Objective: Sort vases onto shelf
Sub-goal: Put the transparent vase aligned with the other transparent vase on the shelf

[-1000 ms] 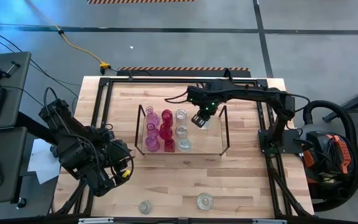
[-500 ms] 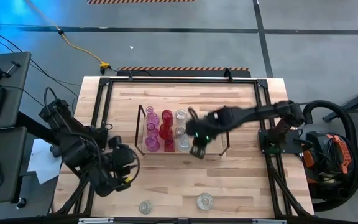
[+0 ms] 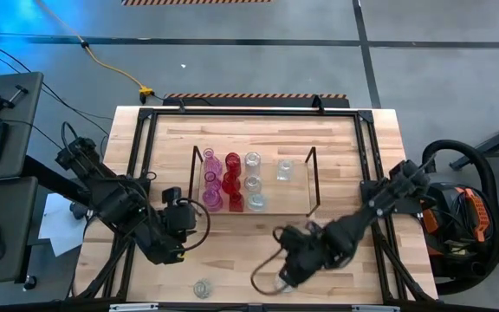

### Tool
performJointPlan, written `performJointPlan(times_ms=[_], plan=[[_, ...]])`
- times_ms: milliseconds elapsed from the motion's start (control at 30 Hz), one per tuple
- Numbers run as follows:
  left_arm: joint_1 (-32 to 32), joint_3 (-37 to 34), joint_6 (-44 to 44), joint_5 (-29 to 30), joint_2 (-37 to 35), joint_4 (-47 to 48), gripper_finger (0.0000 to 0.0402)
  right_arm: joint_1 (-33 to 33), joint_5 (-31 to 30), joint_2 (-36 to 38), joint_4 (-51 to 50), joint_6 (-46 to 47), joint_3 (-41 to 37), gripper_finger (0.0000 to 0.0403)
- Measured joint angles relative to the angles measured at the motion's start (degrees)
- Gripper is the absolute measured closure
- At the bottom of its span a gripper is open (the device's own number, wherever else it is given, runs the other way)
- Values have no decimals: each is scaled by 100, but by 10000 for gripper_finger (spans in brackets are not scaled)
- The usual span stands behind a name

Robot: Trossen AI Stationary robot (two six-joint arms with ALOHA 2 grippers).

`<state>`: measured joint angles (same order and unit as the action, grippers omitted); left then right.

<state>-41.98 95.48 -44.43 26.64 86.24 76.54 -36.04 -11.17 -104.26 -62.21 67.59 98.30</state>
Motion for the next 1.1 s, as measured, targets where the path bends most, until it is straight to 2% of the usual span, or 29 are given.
performJointPlan(times_ms=[100, 267, 367, 567, 967, 1100], plan=[[40, 0, 218, -53, 0, -107, 287, -239, 315, -220, 10, 558, 0, 320], [40, 0, 527, -62, 0, -268, 287, -313, 964, -600, 444, 658, 0, 308], [40, 0, 569, -62, -1, -319, 287, -300, 1035, -776, 800, 569, -2, 286], [33, 0, 577, -91, -2, -320, 287, -219, 1131, -1006, 608, 638, -2, 251], [29, 0, 663, -125, -2, -313, 287, -261, 1299, -1313, 522, 560, -2, 249], [29, 0, 673, -125, -2, -313, 287, -219, 1333, -1336, 481, 398, 3, 267]])
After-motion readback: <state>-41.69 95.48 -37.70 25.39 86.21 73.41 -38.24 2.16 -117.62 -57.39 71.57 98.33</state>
